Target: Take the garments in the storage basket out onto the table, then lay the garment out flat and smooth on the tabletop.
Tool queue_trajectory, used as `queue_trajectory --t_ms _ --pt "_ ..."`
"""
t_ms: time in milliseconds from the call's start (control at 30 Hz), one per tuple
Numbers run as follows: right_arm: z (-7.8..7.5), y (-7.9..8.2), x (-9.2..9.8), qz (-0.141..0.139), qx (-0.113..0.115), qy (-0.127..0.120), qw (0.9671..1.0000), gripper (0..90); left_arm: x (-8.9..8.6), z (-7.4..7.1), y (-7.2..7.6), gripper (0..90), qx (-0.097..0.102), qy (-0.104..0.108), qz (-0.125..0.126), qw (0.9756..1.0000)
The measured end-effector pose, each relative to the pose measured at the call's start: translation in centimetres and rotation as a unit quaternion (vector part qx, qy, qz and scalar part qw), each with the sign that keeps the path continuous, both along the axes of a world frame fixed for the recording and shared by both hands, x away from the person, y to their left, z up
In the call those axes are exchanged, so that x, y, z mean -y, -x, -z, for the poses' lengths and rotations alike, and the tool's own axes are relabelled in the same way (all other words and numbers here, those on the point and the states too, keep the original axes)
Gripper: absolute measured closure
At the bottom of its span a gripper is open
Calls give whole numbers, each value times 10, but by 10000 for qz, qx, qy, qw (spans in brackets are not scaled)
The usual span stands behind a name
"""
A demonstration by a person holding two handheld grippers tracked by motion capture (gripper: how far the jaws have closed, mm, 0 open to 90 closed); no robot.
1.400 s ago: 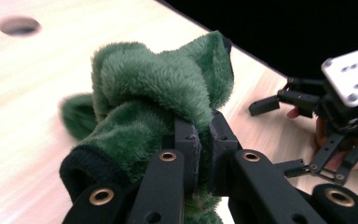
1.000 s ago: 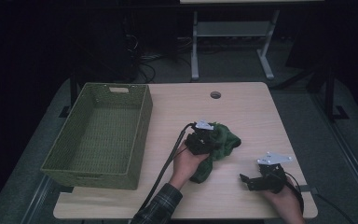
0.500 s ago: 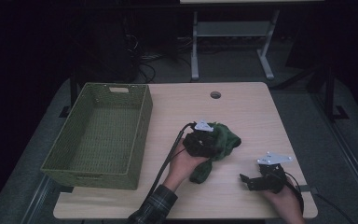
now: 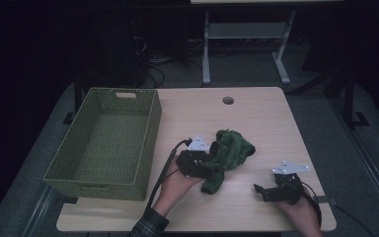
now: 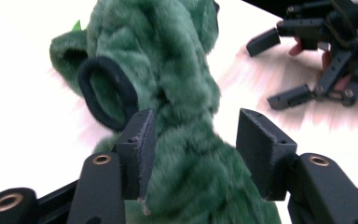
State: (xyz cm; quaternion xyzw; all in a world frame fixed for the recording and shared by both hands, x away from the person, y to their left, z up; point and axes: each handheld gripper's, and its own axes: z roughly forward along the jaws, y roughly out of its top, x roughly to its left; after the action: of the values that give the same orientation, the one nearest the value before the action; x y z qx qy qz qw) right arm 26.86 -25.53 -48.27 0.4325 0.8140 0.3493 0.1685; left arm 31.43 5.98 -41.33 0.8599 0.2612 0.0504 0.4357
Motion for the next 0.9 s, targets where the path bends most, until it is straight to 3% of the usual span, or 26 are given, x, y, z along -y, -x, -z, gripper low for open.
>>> queue_trajectory --t_ms 300,700,767,900 --pt "0 0 0 -2 1 4 10000 71 -4 15 18 559 -16 -70 141 9999" --pt "-2 4 -3 -5 -103 -37 9999 76 1 40 9 597 -89 -269 76 9996" --pt "-3 6 -6 -64 -181 -125 9997 79 2 43 6 644 -48 -350 66 9994" --pt "-8 15 -21 -342 -154 -346 9987 90 1 46 3 770 -144 -300 43 9994"
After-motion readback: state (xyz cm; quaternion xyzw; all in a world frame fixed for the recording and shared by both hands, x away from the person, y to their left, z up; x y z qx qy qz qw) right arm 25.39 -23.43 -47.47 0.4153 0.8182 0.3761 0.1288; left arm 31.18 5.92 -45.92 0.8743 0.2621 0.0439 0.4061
